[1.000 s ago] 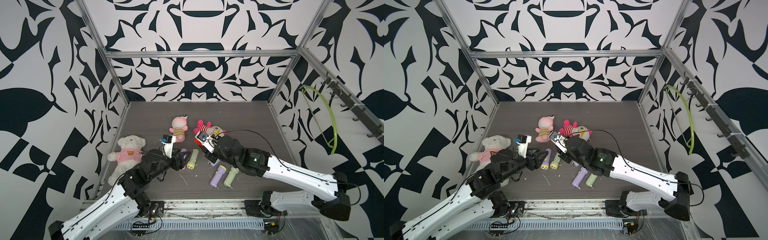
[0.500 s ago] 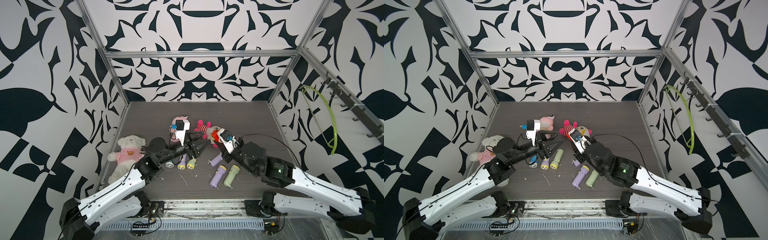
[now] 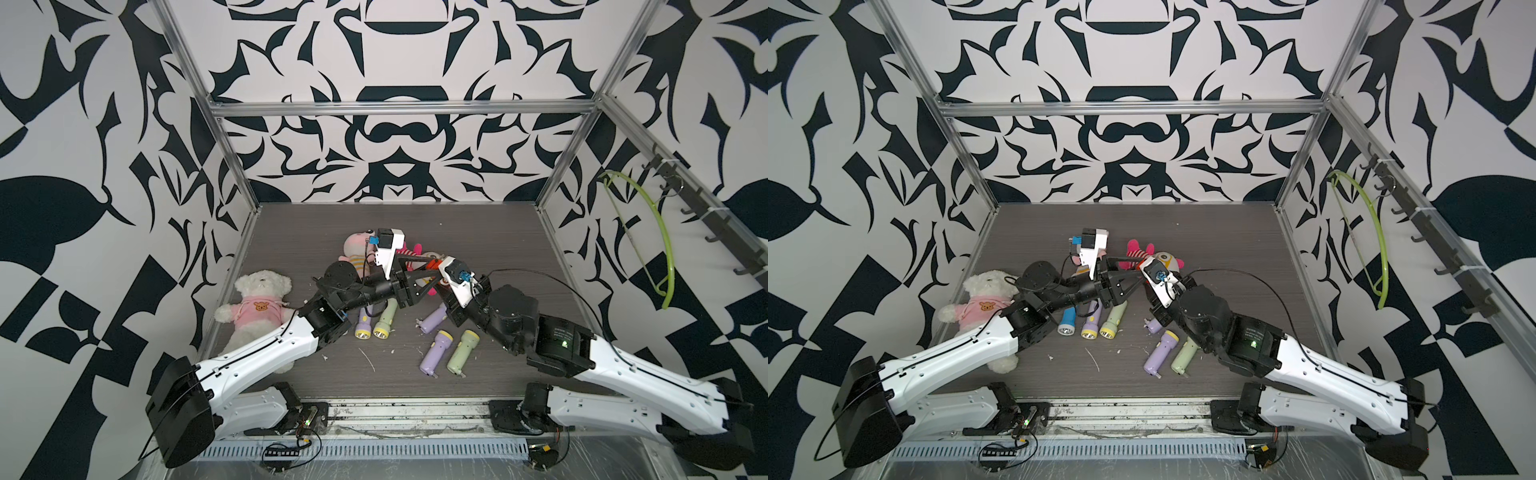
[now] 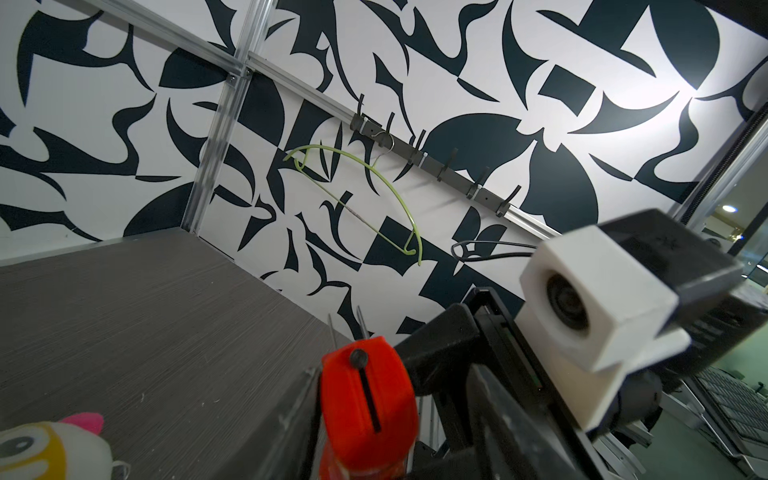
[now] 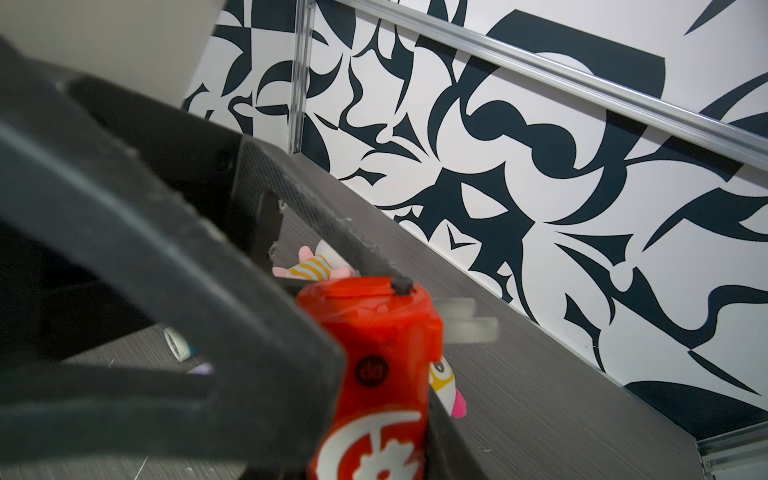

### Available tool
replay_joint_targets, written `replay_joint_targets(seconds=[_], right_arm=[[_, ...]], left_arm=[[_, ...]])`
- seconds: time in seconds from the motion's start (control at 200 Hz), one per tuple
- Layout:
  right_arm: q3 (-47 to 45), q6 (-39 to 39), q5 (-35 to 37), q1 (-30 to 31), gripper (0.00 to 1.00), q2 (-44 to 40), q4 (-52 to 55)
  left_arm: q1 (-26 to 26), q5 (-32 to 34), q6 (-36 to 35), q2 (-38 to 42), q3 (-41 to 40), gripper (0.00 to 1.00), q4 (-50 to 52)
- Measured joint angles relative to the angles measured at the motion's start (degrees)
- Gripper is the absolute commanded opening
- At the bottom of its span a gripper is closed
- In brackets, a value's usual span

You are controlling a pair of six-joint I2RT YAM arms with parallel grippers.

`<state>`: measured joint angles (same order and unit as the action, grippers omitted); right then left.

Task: Close the plug at the bottom of the flashlight
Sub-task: Pick up the flashlight from the center of the board.

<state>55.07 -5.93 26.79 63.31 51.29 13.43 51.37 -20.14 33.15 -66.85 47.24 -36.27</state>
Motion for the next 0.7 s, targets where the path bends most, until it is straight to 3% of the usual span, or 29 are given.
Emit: replay_joint_targets(seconds=[0.45, 0.505, 0.6, 0.7], right_arm=[[1.03, -0.74, 0.07, 0.15, 0.0, 0.13, 0.33], [1.07, -1.07, 0.15, 0.15, 0.0, 0.11, 0.5], [1.11, -1.79, 0.61, 0.15, 0.0, -0.15, 1.22], [1.18, -2.23, 0.94, 0.15, 0.0, -0.2, 2.19]], left_arm=[[4.61, 7.56, -4.96, -1.68, 3.13, 0.42, 5.27], [5.25, 8.87, -5.73, -1.68, 3.67, 0.36, 6.14], [6.32, 11.15, -7.34, -1.68, 4.2, 0.15, 7.43], [6.78, 12.48, -8.17, -1.68, 4.28, 0.06, 8.79]])
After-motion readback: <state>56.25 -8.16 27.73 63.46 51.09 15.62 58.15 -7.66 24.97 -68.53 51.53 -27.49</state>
